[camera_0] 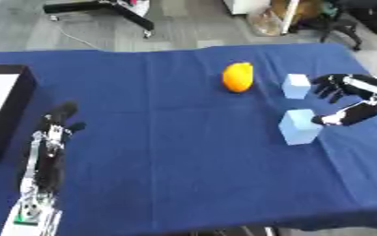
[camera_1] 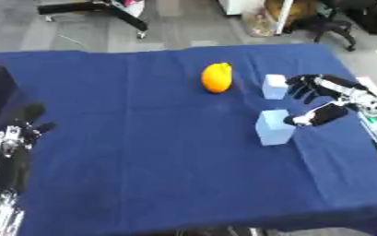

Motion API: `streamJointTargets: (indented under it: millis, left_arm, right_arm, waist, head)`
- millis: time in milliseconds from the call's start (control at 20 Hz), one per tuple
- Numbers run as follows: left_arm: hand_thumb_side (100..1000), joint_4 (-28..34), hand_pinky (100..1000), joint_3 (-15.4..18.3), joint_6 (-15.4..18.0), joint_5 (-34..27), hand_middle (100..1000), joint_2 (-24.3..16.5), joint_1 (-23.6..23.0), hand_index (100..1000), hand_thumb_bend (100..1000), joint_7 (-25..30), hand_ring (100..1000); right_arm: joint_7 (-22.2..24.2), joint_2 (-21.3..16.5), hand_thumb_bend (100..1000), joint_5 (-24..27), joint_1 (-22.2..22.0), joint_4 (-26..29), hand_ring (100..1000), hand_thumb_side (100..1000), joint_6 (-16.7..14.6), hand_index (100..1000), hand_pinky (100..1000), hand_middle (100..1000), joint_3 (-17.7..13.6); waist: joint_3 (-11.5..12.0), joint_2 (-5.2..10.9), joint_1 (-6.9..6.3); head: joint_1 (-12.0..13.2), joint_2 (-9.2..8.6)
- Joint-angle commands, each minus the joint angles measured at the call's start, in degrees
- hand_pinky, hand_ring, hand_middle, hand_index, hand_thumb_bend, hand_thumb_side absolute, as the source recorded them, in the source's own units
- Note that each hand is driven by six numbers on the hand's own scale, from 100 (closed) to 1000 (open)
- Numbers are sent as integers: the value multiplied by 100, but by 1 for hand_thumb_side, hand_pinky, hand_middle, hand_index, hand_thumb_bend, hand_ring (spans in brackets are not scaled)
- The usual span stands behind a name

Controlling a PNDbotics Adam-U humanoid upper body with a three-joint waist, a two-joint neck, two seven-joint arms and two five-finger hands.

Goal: Pick up the objects with one hand, pass them to the other hand, and then place them into the box on the other side of the table.

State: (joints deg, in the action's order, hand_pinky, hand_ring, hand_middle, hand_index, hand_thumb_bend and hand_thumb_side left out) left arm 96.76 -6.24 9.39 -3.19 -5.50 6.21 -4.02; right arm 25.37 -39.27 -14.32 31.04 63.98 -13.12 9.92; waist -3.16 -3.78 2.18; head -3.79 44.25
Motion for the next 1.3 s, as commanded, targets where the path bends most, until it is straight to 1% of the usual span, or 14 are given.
streamJointTargets:
  millis: [50, 650, 1300]
  left_arm:
    - [752, 119, 784, 17, 8, -7, 809, -49, 60, 805, 265, 0, 903]
    - [753, 118, 785, 12, 8, -8, 808, -45, 57, 805, 266, 8, 903]
    - [753, 118, 785, 6, 13, -4, 808, -41, 53, 806, 266, 24, 902]
  right_arm:
    - [49, -244, 525, -24, 67, 84, 767, 190, 11, 904, 696, 737, -29]
    - [329, -161, 494, -527, 130, -89, 781, 170, -135, 907, 718, 751, 142]
    - [512, -43, 457, -824, 208, -242, 784, 152, -294, 901, 727, 754, 270]
  waist:
    - [-4, 67, -1]
    - [20, 67, 7]
    - [37, 68, 7]
  head:
    - [1, -13]
    - [-19, -13]
    - [-43, -13]
